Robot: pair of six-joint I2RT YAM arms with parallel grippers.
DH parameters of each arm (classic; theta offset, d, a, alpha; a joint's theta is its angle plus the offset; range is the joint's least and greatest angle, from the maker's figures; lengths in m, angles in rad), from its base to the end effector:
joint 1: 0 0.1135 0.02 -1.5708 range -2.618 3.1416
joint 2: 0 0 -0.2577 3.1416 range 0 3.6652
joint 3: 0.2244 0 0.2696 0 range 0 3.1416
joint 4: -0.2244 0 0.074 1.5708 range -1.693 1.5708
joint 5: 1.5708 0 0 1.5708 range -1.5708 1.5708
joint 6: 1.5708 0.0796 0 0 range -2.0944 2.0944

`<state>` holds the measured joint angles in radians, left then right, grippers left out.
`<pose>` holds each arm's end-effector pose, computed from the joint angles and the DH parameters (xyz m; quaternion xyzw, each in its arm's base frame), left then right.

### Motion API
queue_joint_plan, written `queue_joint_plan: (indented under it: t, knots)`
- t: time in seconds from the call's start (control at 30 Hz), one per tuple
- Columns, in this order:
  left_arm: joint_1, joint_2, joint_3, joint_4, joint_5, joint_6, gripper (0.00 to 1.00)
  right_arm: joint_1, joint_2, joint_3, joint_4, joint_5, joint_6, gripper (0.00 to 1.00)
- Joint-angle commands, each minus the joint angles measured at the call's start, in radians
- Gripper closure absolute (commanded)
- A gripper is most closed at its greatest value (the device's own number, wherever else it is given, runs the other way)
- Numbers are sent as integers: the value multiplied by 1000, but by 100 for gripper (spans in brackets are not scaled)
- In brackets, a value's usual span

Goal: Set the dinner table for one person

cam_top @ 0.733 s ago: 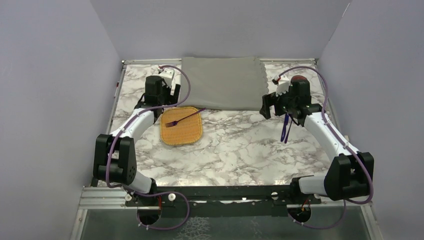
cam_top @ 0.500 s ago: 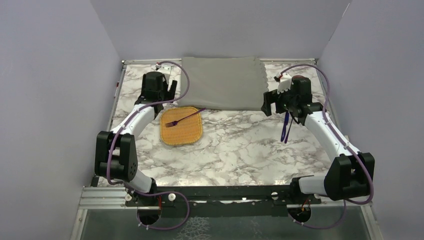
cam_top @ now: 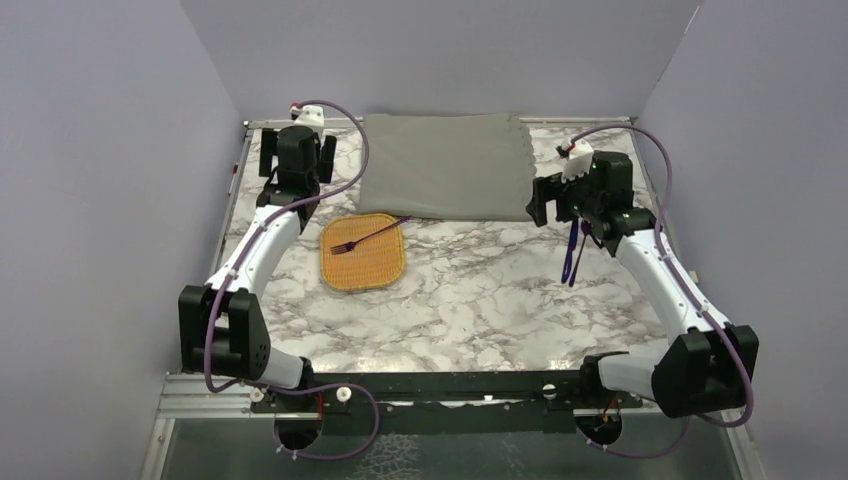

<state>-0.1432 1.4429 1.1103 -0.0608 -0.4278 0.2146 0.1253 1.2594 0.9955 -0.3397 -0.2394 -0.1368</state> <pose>0.3911 -0.0230 0.2839 0.0286 0.8207 0.1958 0.5360 0.3300 0.0606 0.2623 -0.1699 0.8642 0.1031 0.4622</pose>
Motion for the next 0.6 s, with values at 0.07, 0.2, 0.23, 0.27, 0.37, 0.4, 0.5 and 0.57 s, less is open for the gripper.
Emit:
queue_joint_plan:
  t: [0.07, 0.2, 0.23, 0.27, 0.37, 0.4, 0.5, 0.57]
  knots:
    - [8, -45, 15, -53, 69, -5, 1, 1, -55, 6, 61, -75, 2, 0]
    - [8, -51, -38, -44, 245, -29, 1, 1, -21, 17, 29, -100, -22, 0]
    - [7, -40, -39, -49, 291, -39, 1, 0, -13, 20, 20, -110, -22, 0]
    - [7, -23, -36, -55, 318, -52, 1, 1, -5, 23, 12, -121, -21, 0]
    - [6, 55, 8, -110, 405, -15, 1, 1, 2, 24, 10, -140, -17, 0]
    - [1, 85, 25, -141, 438, 17, 1, 0, 4, 25, 9, -142, -17, 0]
    - [-47, 149, 28, -169, 406, 80, 1, 0, -2, 24, 7, -134, -21, 0]
    - [-77, 169, 8, -152, 368, 99, 1, 1, -11, 17, 13, -128, -21, 0]
